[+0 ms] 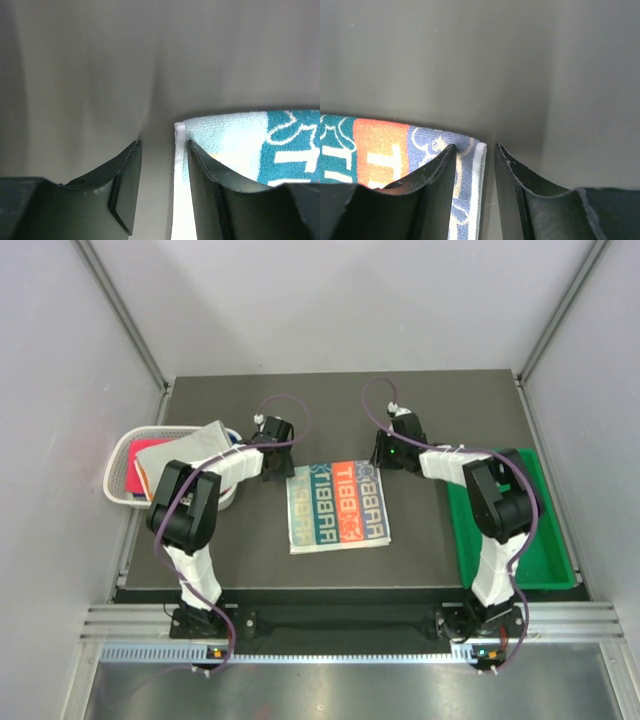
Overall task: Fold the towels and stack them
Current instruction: Fold the towel
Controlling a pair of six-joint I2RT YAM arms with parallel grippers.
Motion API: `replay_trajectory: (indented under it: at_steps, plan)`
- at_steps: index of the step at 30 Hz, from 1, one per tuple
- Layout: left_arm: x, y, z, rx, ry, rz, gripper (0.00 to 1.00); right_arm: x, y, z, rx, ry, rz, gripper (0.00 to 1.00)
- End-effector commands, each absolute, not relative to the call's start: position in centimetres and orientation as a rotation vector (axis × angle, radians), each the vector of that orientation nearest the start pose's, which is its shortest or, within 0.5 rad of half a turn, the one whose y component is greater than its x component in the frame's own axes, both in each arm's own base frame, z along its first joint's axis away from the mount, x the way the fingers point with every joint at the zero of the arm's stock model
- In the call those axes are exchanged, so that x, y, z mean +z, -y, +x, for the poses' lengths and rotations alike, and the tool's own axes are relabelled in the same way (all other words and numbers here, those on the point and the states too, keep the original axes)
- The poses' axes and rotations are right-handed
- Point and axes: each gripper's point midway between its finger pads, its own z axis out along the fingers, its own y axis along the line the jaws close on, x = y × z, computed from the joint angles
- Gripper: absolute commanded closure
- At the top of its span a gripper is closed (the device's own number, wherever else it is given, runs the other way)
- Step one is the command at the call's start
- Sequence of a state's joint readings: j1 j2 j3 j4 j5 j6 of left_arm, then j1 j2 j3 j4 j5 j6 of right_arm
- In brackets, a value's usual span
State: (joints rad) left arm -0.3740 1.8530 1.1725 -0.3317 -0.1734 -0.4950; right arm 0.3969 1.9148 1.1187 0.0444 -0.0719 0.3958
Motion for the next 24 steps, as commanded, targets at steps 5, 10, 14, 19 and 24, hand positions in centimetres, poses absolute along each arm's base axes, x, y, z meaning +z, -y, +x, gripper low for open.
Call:
replay_trajectory:
  at_steps: [5,10,14,19,24]
  plan:
    - [3.6,15.0,42.3,-0.111,-2.506,-0.233,0.54,2.7,-21.9,43.5,0.402,-2.380,-0.095,0.63]
    - [3.5,15.3,42.5,-0.128,-2.510,-0.226,0.55,2.2,-22.2,42.3,0.375,-2.423,-0.134,0.64]
    - [4.5,15.6,42.5,-0.166,-2.471,-0.203,0.55,1.9,-21.6,42.2,0.326,-2.431,-0.119,0.65]
    - [5.5,16.7,43.1,-0.238,-2.438,-0.187,0.54,1.6,-21.6,42.2,0.321,-2.443,-0.119,0.71]
    - [6.0,16.9,43.1,-0.277,-2.403,-0.189,0.54,1.8,-21.5,42.2,0.313,-2.443,-0.129,0.77]
